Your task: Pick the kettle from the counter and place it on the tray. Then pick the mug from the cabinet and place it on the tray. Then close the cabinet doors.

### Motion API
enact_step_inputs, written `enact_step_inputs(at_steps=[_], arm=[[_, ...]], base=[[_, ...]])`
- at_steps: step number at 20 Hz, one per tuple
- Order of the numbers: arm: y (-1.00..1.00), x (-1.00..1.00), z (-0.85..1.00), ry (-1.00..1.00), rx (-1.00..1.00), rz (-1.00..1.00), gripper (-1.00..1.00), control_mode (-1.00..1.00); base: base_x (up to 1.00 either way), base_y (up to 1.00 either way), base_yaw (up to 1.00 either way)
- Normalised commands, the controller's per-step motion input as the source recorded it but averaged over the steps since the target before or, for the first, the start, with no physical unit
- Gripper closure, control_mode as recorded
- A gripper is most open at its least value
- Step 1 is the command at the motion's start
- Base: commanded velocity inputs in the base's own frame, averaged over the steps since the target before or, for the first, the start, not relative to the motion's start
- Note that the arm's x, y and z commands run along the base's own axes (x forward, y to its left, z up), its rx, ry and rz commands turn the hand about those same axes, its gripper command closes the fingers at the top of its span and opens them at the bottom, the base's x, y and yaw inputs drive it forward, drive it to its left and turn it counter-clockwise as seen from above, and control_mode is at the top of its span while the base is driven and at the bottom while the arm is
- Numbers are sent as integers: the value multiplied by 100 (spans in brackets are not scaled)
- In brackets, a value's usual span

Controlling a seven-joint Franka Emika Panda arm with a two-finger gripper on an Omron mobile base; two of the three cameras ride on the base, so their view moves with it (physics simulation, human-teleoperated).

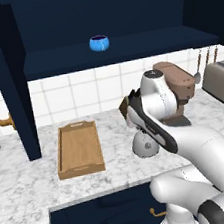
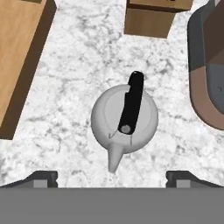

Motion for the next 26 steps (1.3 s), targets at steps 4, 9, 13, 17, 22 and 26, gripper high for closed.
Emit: enact_step_inputs(at_steps=[4, 9, 13, 17, 22, 26], arm=[[-13, 58, -32, 0, 0, -8, -100, -100], [-9, 27, -29, 0, 0, -3, -100, -100], [0, 15, -27, 0, 0, 0, -100, -100], [0, 11, -29, 0, 0, 0, -100, -100], [0, 6, -16, 0, 0, 0, 100, -100], [0, 0, 0, 0, 0, 0, 100, -100]], base=[[0, 0, 0], [0, 0, 0], [0, 0, 0], [0, 0, 0], [0, 0, 0], [0, 0, 0]])
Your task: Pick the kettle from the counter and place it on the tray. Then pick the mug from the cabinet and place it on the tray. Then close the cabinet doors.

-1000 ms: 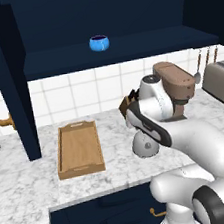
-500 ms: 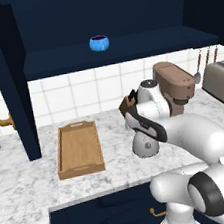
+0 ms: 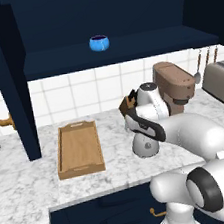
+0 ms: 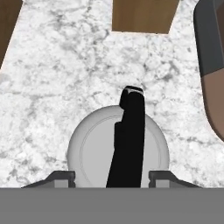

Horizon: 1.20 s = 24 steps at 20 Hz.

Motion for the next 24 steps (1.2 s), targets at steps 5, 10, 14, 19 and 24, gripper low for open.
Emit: enact_step_inputs(at_steps=[5, 10, 14, 19, 24], arm=[[4, 0, 0, 0, 0, 0, 100, -100], [20, -4, 18, -7, 1, 3, 100, -100], [38, -29, 55, -22, 0, 7, 100, -100], [58, -11, 20, -19, 0, 2, 100, -100], [81, 11, 38, -8, 1, 0, 100, -100]], base=[[0, 0, 0], [0, 0, 0], [0, 0, 0], [0, 0, 0], [0, 0, 0]])
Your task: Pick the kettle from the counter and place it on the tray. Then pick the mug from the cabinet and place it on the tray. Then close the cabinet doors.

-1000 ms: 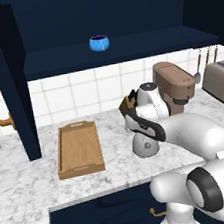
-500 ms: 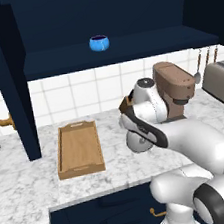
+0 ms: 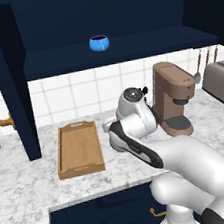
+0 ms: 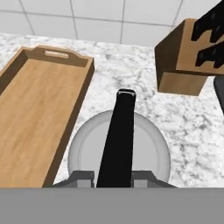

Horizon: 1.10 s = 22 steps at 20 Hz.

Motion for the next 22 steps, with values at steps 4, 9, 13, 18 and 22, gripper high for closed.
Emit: enact_step_inputs(at_steps=[4, 9, 13, 18, 22], arm=[[85, 22, 42, 0, 0, 0, 100, -100], [68, 22, 38, 3, 0, 0, 100, -100], [64, 48, 0, 1, 0, -1, 100, -100], [49, 64, -20, 0, 0, -2, 100, -100], [42, 67, -29, 0, 0, -2, 100, -100]], base=[[0, 0, 0], [0, 0, 0], [0, 0, 0], [0, 0, 0], [0, 0, 0]])
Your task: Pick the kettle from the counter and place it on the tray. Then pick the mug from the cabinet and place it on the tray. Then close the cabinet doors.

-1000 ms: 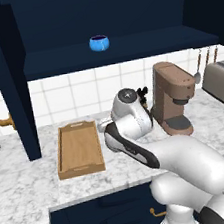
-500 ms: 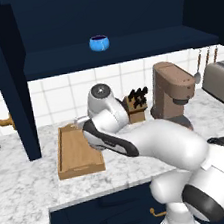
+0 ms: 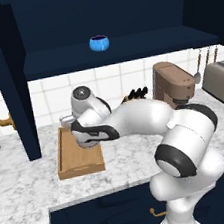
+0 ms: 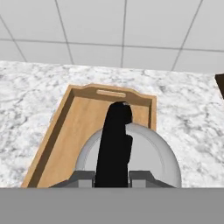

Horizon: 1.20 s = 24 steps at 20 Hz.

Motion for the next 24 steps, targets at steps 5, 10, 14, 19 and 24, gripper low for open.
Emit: enact_step_inputs(at_steps=[5, 10, 14, 19, 24], arm=[[40, 48, -25, 0, 0, -3, 100, -100], [29, 28, -18, 0, 0, -4, 100, -100], [9, 4, -25, 0, 1, -1, -100, -100], [-3, -1, -20, 0, 5, 0, -100, -100], [-14, -34, -1, 0, 1, -5, -100, -100]], base=[[0, 0, 0], [0, 0, 0], [0, 0, 0], [0, 0, 0], [0, 0, 0]])
